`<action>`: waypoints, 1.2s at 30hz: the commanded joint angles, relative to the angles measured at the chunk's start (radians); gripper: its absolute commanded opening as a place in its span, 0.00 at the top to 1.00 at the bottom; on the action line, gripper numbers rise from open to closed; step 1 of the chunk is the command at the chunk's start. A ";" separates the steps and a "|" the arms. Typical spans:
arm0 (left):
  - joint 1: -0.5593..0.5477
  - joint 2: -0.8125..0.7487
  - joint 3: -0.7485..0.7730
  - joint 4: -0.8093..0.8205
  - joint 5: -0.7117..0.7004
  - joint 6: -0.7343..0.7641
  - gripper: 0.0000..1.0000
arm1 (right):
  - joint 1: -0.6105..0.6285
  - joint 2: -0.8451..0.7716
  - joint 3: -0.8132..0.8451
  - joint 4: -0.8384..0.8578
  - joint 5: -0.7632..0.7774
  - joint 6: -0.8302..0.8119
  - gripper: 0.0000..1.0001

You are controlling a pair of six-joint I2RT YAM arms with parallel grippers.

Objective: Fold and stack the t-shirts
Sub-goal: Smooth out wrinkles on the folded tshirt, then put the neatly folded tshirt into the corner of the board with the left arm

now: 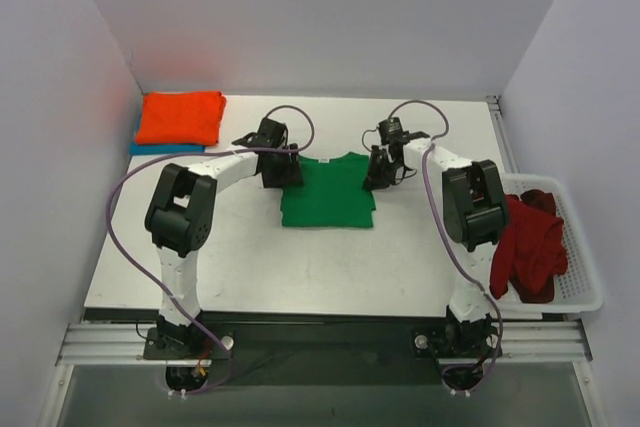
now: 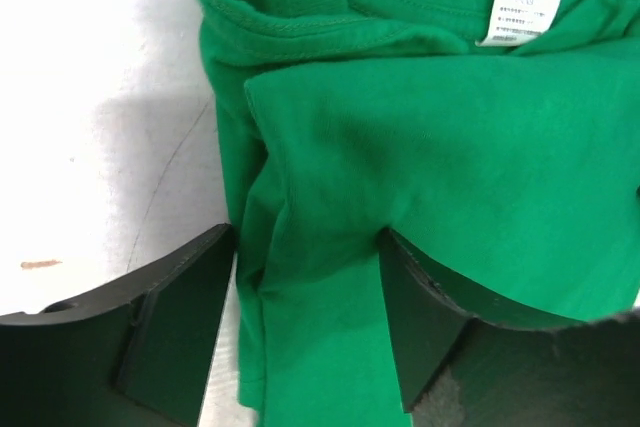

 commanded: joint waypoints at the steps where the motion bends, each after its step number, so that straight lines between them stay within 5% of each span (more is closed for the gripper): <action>1: 0.004 0.059 0.013 -0.020 0.024 -0.021 0.30 | -0.035 0.089 0.047 -0.038 0.024 -0.012 0.84; 18: 0.042 0.143 0.010 0.029 -0.103 -0.086 0.28 | -0.038 0.180 0.170 -0.075 -0.004 -0.020 0.84; 21: 0.033 0.166 0.025 0.011 -0.112 -0.084 0.39 | -0.030 0.175 0.168 -0.075 -0.002 -0.018 0.84; 24: -0.005 0.180 0.043 -0.029 -0.163 -0.078 0.64 | -0.018 0.154 0.167 -0.077 -0.004 -0.017 0.76; 25: -0.018 0.182 0.048 -0.033 -0.180 -0.075 0.77 | -0.014 0.143 0.162 -0.077 -0.001 -0.012 0.72; 26: -0.034 0.188 0.068 -0.046 -0.215 -0.070 1.00 | -0.006 0.128 0.155 -0.078 0.004 -0.004 0.66; 30: -0.044 0.205 0.186 -0.194 -0.324 -0.012 1.00 | 0.040 -0.011 0.080 -0.075 0.051 0.000 0.49; 36: -0.019 0.214 0.411 -0.392 -0.603 0.170 1.00 | 0.103 -0.251 -0.101 -0.035 0.084 0.022 0.47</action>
